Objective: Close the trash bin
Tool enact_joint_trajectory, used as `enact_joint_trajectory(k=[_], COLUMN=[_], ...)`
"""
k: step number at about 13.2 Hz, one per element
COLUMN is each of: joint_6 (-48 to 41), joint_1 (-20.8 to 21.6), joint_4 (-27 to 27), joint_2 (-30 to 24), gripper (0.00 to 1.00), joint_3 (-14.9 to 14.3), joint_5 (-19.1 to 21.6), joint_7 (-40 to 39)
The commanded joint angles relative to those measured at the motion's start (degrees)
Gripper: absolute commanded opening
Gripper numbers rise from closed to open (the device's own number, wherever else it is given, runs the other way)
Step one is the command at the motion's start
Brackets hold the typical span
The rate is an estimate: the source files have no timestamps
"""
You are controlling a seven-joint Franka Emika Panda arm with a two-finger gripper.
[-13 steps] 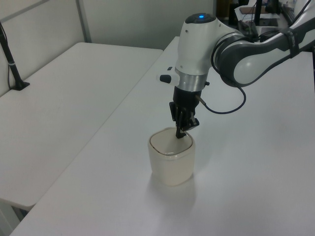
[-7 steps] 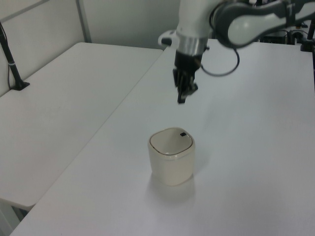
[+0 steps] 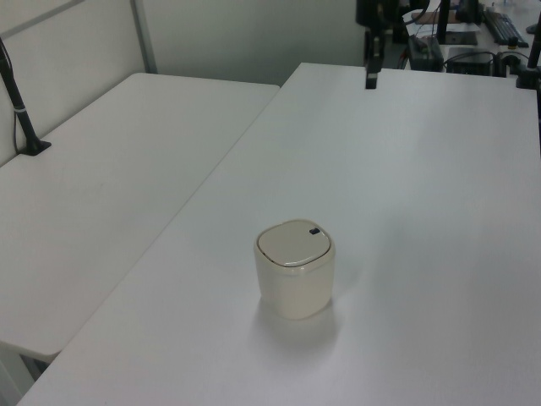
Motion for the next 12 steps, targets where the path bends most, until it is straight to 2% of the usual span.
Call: enact_joint_trajectory(k=[1,2,4,6,8,9,12], joint_6=[-3.44,-4.67,-6.17,-5.83,-5.56,-5.38,-5.21], joint_1=[-2.16,-2.78,-4.18,-4.45,-5.07,-5.07,-5.07], joint_4=[-4.17,-4.43,-4.35,-4.08,-3.99,-3.99,-3.91], joint_2=[-4.43,-5.05,-5.05,-5.23,-5.23,-5.23,-5.05], gripper=[0.00,0.03,0.09,0.38,0.72,1.00,1.00], joint_3=[-0.12,-0.12,-0.12,-0.12,-0.29,-0.29,-0.29], joint_5=[-1.19,-2.94,-3.22,-3.22,-3.22,-3.22,-5.24], joint_7=[6.87,6.95,7.04,6.96,6.96,6.96,6.96])
